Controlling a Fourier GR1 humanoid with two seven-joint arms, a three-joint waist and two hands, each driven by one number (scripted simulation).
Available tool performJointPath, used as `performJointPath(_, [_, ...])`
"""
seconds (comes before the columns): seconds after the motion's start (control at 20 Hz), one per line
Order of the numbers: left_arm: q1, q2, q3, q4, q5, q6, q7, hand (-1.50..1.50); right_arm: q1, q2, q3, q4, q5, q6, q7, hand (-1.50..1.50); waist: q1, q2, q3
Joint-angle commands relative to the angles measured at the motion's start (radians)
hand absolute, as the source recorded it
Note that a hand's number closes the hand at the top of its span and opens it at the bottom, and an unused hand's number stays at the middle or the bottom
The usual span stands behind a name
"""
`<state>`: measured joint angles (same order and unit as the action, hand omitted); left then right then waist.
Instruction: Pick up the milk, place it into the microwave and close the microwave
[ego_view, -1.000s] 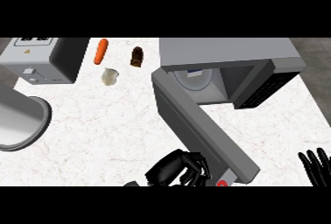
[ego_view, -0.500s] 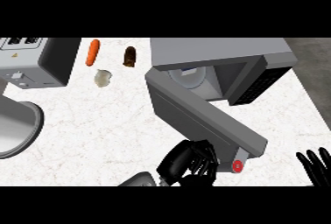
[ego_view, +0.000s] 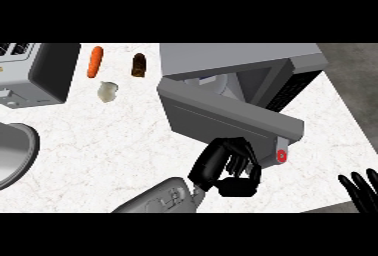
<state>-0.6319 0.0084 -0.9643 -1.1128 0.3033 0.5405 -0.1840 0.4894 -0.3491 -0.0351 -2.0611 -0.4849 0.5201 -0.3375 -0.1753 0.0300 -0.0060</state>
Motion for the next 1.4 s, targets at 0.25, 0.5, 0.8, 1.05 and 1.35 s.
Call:
performJointPath(0.25, [-0.196, -0.008, 0.067, 0.139, 0.150, 0.072, -0.038, 1.50, -0.003, -0.025, 0.004, -0.094, -0.059, -0.040, 0.091, -1.50, -0.040, 0.016, 0.001])
performJointPath(0.5, [-0.259, -0.008, 0.115, 0.221, 0.244, 0.040, -0.078, 1.50, -0.011, -0.039, 0.005, -0.113, -0.085, -0.062, 0.139, -1.50, -0.042, 0.027, 0.001])
performJointPath(0.8, [-0.318, -0.008, 0.153, 0.300, 0.335, 0.024, -0.130, 1.50, -0.038, -0.058, -0.024, -0.132, -0.115, -0.076, 0.157, -1.50, -0.055, 0.033, 0.002])
performJointPath(1.05, [-0.338, -0.008, 0.166, 0.324, 0.400, 0.006, -0.153, 1.50, -0.056, -0.071, -0.042, -0.131, -0.144, -0.091, 0.179, -1.50, -0.062, 0.039, 0.003])
performJointPath(1.35, [-0.339, -0.008, 0.190, 0.328, 0.484, 0.005, -0.164, 1.50, -0.073, -0.083, -0.050, -0.146, -0.186, -0.087, 0.190, -1.50, -0.084, 0.045, 0.004])
